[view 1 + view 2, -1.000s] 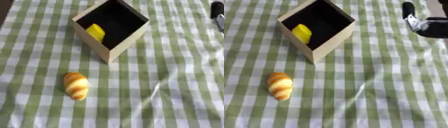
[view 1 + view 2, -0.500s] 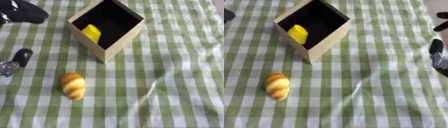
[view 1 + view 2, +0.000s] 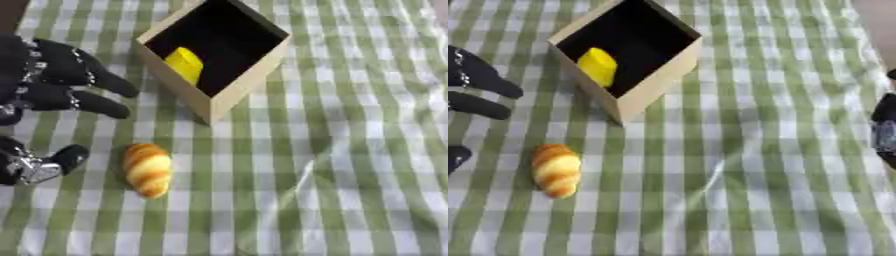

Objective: Pick up objects on the table and place them in the box.

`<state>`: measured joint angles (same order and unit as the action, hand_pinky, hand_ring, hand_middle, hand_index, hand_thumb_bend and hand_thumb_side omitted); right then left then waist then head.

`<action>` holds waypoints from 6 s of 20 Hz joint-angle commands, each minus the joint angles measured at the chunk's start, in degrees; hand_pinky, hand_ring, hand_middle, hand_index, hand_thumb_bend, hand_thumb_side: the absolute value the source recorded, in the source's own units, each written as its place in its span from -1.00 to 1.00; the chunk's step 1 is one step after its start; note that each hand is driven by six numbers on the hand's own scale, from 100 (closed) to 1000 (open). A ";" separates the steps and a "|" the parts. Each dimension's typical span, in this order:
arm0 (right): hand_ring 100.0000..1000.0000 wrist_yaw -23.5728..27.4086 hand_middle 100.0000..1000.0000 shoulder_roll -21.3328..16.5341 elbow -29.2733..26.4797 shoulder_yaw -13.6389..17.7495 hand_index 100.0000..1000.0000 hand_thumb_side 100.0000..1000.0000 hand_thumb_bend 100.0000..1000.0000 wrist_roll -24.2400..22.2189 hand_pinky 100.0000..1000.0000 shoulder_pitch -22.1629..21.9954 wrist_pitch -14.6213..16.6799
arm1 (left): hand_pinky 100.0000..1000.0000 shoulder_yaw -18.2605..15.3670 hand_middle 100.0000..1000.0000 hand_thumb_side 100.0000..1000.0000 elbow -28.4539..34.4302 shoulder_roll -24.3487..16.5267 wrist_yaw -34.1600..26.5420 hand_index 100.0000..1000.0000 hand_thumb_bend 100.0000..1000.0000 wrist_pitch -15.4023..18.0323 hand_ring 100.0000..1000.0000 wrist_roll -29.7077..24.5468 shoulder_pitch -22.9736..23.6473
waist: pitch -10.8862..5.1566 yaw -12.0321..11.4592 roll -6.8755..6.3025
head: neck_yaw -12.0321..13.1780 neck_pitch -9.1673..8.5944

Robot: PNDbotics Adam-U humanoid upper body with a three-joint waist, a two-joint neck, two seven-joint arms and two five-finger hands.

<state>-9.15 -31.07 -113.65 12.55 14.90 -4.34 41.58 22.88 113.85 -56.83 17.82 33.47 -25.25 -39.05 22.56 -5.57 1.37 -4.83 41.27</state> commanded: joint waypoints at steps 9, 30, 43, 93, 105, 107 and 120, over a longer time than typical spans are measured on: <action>0.56 -0.95 -0.02 1.75 -0.94 -1.29 0.62 -0.60 -1.00 -1.97 0.80 0.25 -1.28 | 0.56 1.61 0.62 0.09 0.75 1.15 6.05 0.65 -0.56 -5.06 0.59 -1.85 -0.20 | -1.10 0.15 -0.03 | 0.33 -0.18; 0.53 -0.19 -0.06 5.63 -0.94 -2.39 0.60 -0.13 -1.00 -6.12 0.81 0.81 -4.28 | 0.56 4.95 0.63 -0.62 0.75 5.84 11.48 0.76 -0.80 -12.28 0.60 -6.93 -0.70 | -0.10 0.91 -0.31 | 0.55 -0.86; 0.52 0.21 -0.08 7.55 -0.94 -2.96 0.59 -0.06 -1.00 -7.93 0.81 0.97 -6.64 | 0.58 4.16 0.53 -1.00 0.75 6.09 11.52 0.77 -0.70 -12.00 0.61 -11.95 -0.35 | 0.15 1.10 -0.65 | -0.09 -1.09; 0.51 2.20 -0.11 11.09 -0.94 -3.06 0.58 -0.06 -1.00 -11.38 0.83 1.43 -8.98 | 0.52 7.86 0.51 -0.92 -8.42 10.82 24.20 0.72 -0.54 -10.25 0.59 -11.87 -0.13 | 0.90 2.03 -0.93 | 0.37 -1.90; 0.52 2.42 -0.11 11.55 -0.94 -2.56 0.59 -0.06 -1.00 -10.96 0.84 1.50 -9.51 | 0.41 8.04 0.24 -0.95 -9.45 11.54 24.37 0.46 -0.73 -11.01 0.41 -9.41 0.08 | 0.96 2.03 -0.89 | 0.19 -2.04; 0.52 2.46 -0.11 11.59 -0.94 -2.46 0.59 -0.06 -1.00 -10.87 0.84 1.46 -9.59 | 0.36 7.97 0.15 -0.99 -9.45 11.61 24.68 0.37 -0.80 -11.21 0.33 -8.47 0.17 | 0.96 2.04 -0.88 | 0.18 -1.94; 0.52 2.31 -0.11 11.45 -0.94 -1.90 0.58 -0.06 -1.00 -10.10 0.84 0.93 -9.34 | 0.26 1.86 0.02 -0.95 0.41 9.47 21.42 0.23 -1.00 -14.00 0.18 -0.72 -0.93 | 0.54 1.84 -1.00 | -0.52 -1.64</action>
<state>-6.97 -18.73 -113.65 10.01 4.45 -3.21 32.09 26.35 112.48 -45.45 40.27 19.66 -26.75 -39.14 24.47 -3.69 0.45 -5.18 39.73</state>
